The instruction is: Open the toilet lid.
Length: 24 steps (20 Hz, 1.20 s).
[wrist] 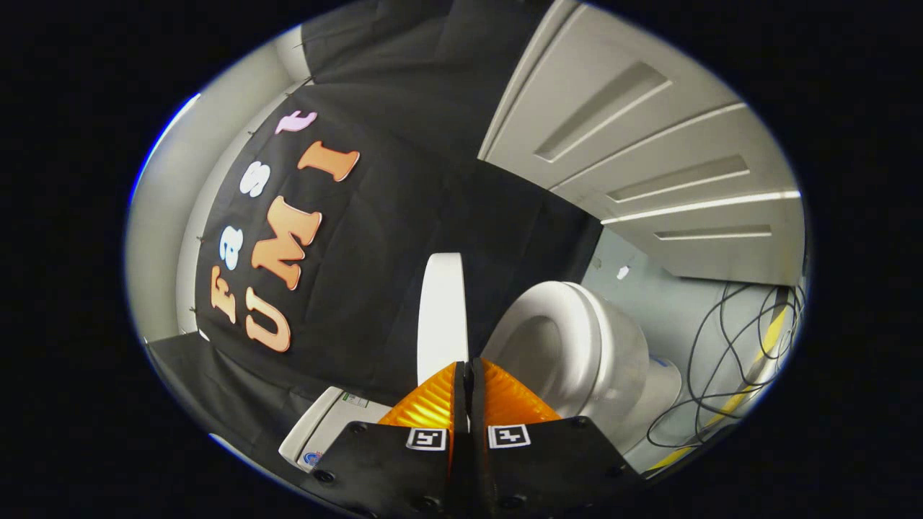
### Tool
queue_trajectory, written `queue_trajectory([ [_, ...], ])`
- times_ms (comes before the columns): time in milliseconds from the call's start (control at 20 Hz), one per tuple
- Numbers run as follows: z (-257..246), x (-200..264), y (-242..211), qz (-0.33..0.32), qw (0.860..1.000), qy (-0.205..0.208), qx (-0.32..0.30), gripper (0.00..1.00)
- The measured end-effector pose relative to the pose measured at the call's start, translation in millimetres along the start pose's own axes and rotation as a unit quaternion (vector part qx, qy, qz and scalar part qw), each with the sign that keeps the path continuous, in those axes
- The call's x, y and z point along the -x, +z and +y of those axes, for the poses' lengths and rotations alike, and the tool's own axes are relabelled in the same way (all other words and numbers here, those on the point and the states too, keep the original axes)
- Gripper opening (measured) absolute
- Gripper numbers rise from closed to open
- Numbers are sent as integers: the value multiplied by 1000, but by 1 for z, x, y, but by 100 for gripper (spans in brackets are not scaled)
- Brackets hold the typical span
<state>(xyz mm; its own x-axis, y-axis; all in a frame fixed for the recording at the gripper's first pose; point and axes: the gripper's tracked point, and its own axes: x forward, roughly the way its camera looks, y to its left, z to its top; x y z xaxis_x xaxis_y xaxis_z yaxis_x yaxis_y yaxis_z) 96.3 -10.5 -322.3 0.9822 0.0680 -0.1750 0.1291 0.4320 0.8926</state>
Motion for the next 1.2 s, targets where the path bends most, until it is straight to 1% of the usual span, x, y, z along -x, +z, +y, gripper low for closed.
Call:
queue_trajectory([
  [300, 42, 8, -2, -8, 999, 2, 45, 7],
  [600, 75, 5, -4, -17, 996, 1, 90, 8],
  [1200, 131, 9, -19, -22, 988, 13, 151, 8],
])
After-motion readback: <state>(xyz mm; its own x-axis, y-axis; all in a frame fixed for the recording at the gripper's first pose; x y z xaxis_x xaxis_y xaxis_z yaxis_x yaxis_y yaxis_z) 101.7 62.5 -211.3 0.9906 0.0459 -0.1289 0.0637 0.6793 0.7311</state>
